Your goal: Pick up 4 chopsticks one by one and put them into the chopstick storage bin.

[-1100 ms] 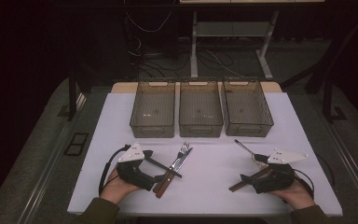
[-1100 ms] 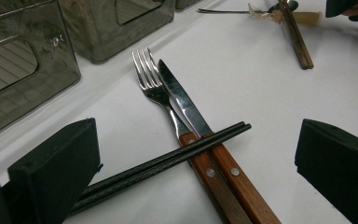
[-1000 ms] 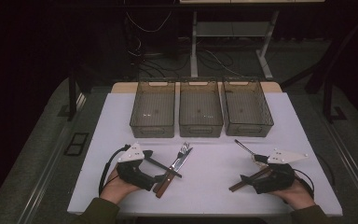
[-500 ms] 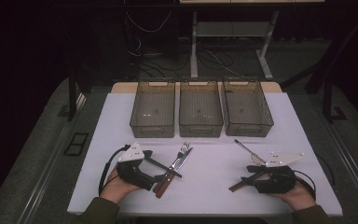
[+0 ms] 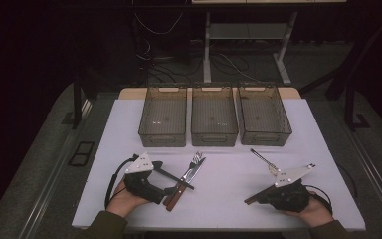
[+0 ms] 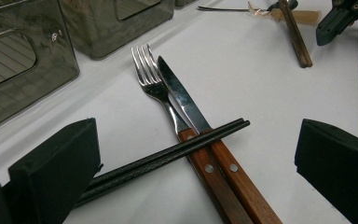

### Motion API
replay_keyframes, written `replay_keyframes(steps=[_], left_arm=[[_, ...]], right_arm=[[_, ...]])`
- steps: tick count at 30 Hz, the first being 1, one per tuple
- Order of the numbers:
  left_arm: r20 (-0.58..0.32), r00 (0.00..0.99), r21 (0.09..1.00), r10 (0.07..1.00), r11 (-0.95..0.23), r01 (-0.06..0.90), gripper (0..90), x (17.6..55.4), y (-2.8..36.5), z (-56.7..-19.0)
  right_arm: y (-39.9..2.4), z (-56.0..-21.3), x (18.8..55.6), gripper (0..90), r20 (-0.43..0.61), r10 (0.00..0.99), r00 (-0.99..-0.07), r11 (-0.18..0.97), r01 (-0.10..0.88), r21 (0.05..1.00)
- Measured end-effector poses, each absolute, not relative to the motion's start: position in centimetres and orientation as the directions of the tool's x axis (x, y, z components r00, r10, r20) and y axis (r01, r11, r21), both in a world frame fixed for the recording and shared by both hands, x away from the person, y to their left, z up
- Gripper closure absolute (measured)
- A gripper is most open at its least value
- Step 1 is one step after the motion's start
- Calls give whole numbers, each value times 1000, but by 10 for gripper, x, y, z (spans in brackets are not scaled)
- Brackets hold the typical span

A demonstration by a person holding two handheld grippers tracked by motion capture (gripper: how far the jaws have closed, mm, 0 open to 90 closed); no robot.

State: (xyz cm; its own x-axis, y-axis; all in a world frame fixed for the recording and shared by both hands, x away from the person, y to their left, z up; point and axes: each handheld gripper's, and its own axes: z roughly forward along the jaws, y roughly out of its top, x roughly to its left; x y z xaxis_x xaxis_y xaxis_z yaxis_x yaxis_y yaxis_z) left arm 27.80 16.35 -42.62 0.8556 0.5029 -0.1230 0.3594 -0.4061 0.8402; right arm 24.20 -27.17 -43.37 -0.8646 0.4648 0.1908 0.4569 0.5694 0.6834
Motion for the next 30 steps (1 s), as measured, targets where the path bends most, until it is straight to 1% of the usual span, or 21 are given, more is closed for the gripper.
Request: replay_keyframes(steps=[16,30], left_arm=[[-125,855,836,503,-410,364,0,278,163,-428],[-122,854,836,505,-412,362,0,279,163,-428]], right_arm=[[-260,-445,245,900,180,424,-888,639,434,635],[-256,-446,248,899,169,428,-888,633,428,645]])
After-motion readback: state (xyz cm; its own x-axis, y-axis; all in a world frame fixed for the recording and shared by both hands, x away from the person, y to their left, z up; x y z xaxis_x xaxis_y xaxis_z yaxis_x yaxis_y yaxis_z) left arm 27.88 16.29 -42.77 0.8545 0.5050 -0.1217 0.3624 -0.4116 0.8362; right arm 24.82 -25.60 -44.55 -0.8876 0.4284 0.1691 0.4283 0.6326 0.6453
